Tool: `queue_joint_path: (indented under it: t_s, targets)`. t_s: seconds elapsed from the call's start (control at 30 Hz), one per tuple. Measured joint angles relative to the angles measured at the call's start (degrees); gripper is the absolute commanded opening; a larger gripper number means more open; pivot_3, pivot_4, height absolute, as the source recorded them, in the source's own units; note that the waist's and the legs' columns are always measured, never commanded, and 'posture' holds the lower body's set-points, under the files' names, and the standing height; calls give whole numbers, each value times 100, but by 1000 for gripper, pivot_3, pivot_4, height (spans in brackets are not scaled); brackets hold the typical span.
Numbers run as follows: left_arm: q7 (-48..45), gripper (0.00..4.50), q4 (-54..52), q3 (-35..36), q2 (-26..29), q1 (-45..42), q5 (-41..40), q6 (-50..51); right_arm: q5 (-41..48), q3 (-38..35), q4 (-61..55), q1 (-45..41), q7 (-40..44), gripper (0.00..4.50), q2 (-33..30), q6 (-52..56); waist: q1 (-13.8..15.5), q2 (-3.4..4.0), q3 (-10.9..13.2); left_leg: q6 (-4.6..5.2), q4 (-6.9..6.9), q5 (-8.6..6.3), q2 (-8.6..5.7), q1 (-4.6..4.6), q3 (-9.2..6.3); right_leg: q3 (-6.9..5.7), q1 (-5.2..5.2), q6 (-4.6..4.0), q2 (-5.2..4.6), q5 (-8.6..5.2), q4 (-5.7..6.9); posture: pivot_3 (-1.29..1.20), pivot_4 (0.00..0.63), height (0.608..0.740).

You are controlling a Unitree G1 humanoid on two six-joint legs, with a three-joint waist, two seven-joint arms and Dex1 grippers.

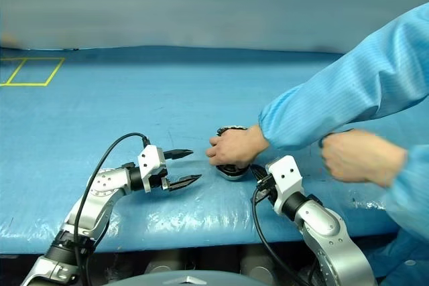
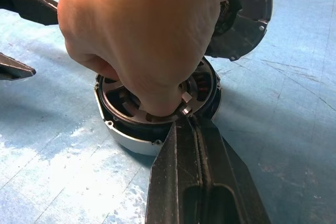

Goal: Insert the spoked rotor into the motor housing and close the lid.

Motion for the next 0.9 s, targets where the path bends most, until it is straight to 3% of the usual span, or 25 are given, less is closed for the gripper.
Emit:
queue_joint_path:
  t_s: [0.9]
  targets:
    - [105, 3693, 112, -47, -12, -1, 150, -16, -90, 20, 40, -168, 13, 0, 0, 90, 0, 0, 0, 0, 0, 0, 0, 0, 0, 0, 0, 0, 0, 0, 0, 0, 150, 740]
